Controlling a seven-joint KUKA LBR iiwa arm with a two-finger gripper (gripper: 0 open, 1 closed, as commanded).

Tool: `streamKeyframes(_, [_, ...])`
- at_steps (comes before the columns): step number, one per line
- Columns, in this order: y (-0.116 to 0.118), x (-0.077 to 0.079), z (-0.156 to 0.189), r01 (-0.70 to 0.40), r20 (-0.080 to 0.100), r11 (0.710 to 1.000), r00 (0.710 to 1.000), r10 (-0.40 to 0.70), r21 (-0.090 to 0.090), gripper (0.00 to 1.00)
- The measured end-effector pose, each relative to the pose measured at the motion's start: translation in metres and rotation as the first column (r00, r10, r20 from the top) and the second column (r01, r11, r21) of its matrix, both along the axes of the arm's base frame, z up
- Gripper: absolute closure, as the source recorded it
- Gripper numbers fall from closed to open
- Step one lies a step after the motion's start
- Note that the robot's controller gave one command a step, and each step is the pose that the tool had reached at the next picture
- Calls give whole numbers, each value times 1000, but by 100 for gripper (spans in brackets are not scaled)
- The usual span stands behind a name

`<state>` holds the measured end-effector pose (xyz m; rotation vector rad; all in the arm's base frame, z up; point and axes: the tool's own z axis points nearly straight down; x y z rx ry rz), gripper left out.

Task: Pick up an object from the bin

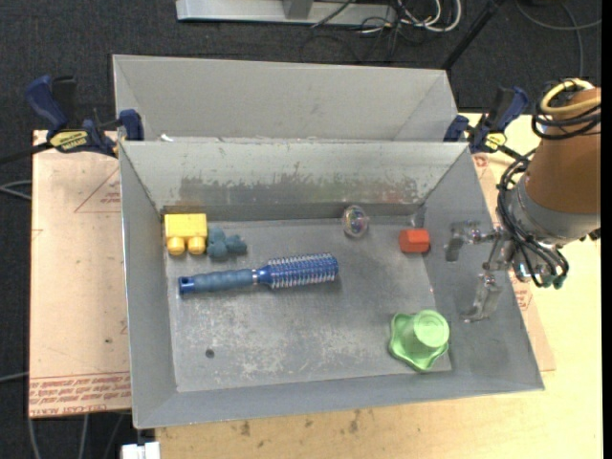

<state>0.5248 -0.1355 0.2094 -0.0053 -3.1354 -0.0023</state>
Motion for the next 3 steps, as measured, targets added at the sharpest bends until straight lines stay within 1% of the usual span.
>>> streamKeyframes(1, [48, -37, -73, -328, 3, 945, 945, 328, 3, 0])
streamKeyframes(2, [55, -34, -139, -691, 11, 722, 722, 691, -5, 0])
streamKeyframes(3, [20, 26, -137, -679, 13, 734, 734, 679, -5, 0])
